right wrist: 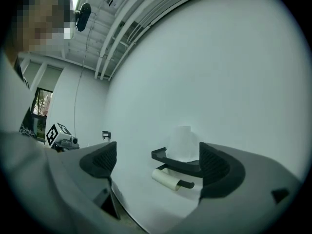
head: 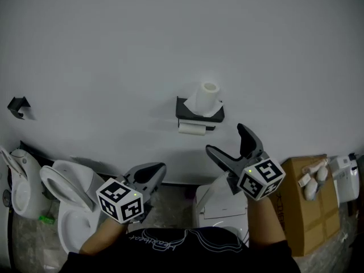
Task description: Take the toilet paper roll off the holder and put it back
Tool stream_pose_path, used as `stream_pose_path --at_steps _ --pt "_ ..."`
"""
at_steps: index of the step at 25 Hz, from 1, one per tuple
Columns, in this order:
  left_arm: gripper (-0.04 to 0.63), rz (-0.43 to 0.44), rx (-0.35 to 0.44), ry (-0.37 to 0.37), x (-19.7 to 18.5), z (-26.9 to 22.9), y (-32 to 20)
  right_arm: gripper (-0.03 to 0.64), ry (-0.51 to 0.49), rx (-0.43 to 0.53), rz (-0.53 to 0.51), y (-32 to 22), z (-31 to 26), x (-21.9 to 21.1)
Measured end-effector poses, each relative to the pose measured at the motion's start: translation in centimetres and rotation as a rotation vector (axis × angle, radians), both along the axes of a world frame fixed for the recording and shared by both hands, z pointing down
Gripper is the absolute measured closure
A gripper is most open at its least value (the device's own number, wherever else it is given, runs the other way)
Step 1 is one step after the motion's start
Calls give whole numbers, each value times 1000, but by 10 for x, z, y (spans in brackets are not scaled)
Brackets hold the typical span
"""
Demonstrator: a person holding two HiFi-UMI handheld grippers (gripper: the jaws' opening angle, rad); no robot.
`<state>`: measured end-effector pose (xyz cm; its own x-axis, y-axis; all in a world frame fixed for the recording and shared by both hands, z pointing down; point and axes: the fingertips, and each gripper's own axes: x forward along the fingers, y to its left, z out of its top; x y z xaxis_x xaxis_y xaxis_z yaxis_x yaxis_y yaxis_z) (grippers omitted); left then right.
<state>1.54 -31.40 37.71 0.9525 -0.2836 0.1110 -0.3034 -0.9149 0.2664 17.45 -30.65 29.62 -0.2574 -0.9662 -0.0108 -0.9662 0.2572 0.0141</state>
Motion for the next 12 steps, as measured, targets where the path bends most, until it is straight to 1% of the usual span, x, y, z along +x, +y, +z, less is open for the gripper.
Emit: stream_pose_path --at_steps 5,12 --pt "591 25 11 -1 6 -6 -26 100 -4 11 25 -36 -7 8" --pt "591 48 30 3 11 -11 -61 115 36 -4 75 -83 -9 25"
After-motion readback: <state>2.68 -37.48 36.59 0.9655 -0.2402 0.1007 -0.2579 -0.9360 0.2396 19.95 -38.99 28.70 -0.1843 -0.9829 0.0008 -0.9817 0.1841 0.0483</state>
